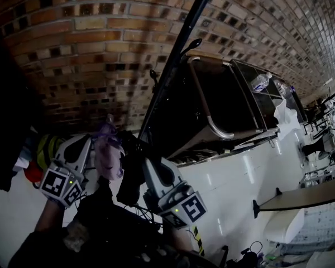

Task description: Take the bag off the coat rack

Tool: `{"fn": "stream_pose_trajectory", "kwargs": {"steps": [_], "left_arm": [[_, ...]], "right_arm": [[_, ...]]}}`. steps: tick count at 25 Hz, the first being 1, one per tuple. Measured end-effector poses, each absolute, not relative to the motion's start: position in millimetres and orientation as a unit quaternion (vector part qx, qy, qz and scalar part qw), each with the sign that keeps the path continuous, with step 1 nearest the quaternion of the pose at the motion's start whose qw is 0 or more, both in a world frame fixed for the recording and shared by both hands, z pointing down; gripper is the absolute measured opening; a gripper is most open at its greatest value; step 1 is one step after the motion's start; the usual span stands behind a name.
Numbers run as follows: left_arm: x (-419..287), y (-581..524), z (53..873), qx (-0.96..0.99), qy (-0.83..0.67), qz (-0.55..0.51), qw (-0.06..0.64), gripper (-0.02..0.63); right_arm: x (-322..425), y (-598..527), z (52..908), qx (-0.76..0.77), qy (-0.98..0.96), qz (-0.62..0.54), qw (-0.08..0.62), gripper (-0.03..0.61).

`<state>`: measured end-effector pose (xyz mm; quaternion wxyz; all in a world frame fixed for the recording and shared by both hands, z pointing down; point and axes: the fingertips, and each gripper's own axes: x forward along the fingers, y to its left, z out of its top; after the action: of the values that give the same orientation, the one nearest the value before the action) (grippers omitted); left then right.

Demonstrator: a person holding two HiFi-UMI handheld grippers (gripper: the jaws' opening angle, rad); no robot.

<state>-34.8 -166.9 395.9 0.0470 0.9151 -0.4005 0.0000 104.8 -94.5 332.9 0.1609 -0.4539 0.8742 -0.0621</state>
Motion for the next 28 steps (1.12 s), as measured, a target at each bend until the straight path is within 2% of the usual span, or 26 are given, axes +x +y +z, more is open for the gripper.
{"fn": "stream_pose_trajectory", "kwargs": {"steps": [15, 28], "left_arm": [[-38.4, 0.7, 380.6, 0.905, -0.423, 0.008, 0.036, 0.04], [-82.7, 74.4, 377.5, 0.911, -0.41, -0.001, 0.045, 0.04]], "right_arm": [[131.5, 53.1, 346.3, -0.463, 0.871, -0.086, 0.144, 0.018], [88.3, 127.9, 336.7, -0.469, 0.868, -0.079, 0.143, 0.018]]}}
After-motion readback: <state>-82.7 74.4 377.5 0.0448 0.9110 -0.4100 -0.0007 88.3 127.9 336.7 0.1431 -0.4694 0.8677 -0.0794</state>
